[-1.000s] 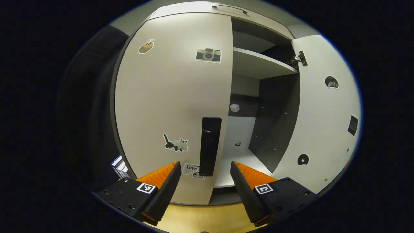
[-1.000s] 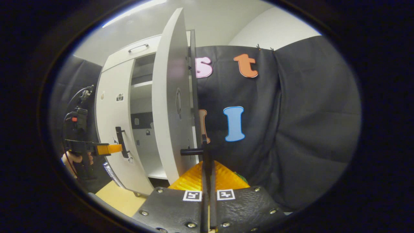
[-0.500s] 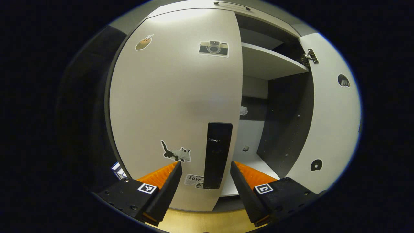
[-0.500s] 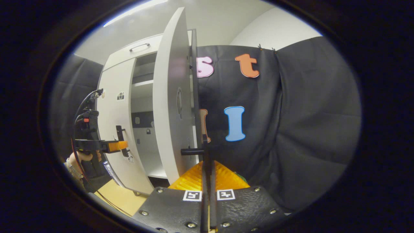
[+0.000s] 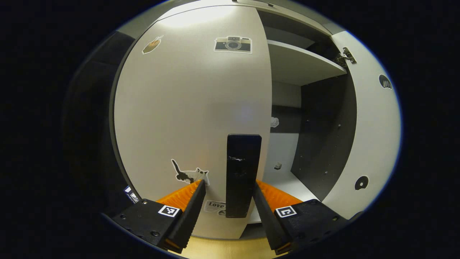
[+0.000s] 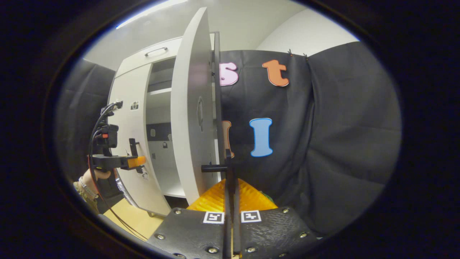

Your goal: Open the right door of the double-door shoe cabinet with the right hand, and open the left door with the left hand.

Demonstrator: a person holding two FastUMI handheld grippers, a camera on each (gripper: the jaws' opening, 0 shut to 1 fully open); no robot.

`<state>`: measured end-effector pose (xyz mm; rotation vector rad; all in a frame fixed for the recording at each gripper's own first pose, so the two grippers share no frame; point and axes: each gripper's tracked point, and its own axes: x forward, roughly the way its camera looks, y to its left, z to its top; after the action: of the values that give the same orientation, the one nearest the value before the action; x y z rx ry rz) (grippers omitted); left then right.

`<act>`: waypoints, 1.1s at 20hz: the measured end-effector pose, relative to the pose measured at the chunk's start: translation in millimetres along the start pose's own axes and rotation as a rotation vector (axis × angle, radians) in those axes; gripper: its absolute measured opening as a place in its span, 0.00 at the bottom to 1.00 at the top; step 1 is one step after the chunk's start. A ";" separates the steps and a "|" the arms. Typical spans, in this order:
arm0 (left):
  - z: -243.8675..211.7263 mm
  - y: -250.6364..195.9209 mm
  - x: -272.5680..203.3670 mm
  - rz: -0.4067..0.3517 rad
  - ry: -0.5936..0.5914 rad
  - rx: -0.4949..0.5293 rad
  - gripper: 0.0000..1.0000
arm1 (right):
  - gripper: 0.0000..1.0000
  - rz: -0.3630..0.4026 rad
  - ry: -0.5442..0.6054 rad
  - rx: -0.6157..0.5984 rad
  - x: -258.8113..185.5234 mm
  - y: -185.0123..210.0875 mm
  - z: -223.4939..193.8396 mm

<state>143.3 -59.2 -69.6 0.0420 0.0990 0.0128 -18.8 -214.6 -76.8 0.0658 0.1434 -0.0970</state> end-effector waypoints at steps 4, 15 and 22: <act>0.5 -3.0 2.2 0.009 -0.015 0.022 0.79 | 0.03 0.002 -0.002 0.006 -0.6 -0.2 0.1; -3.4 -8.3 2.8 0.012 -0.016 0.055 0.35 | 0.03 0.009 -0.009 0.026 -0.6 -0.7 -0.7; -3.8 -7.5 0.7 -0.014 -0.006 0.030 0.27 | 0.03 0.019 -0.002 0.027 1.2 -0.4 -2.4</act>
<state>143.8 -66.6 -73.7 0.0711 0.0936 -0.0029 -18.0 -214.9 -79.3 0.0943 0.1398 -0.0798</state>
